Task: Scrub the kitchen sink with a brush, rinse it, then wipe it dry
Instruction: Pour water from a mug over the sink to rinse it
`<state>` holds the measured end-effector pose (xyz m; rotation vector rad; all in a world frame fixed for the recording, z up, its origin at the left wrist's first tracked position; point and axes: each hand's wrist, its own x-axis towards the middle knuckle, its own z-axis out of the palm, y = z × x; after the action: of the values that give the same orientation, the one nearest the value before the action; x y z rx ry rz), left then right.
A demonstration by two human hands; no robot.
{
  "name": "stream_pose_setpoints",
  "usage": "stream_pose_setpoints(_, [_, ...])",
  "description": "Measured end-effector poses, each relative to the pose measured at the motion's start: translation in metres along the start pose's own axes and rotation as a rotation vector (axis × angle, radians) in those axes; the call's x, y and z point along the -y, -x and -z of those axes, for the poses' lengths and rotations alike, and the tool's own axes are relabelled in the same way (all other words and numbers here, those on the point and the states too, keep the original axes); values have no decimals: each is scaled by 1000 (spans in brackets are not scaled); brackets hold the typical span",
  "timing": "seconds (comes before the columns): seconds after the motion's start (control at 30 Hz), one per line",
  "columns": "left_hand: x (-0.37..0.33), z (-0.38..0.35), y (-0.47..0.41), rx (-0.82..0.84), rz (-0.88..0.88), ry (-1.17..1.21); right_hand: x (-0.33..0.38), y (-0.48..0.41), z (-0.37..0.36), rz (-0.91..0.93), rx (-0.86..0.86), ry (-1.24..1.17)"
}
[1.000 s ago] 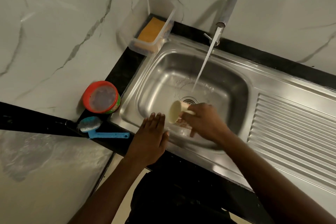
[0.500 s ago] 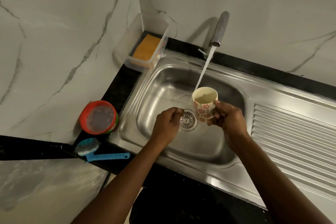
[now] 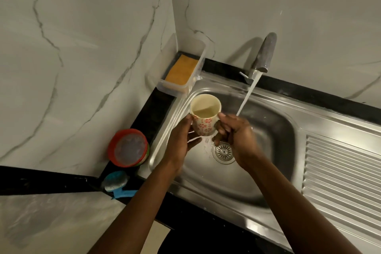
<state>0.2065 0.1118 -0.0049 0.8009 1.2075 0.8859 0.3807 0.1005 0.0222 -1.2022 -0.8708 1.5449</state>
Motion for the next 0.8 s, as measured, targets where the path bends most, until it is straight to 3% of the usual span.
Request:
stream_pose_setpoints(0.1, [-8, 21, -6, -148, -8, 106, -1, -21, -16, 5, 72, 443])
stream_pose_setpoints(0.2, [-13, 46, -12, -250, -9, 140, -7, -42, -27, 168, 166, 972])
stream_pose_setpoints(0.37, [-18, 64, -19, -312, 20, 200, -7, -63, -58, 177, 198, 848])
stream_pose_setpoints(0.53, [-32, 67, -30, -400, 136, 323, -22, -86, -83, 216, 147, 825])
stream_pose_setpoints(0.8, [-40, 74, -45, -465, 184, 425, -49, -103, -101, 287, 121, 798])
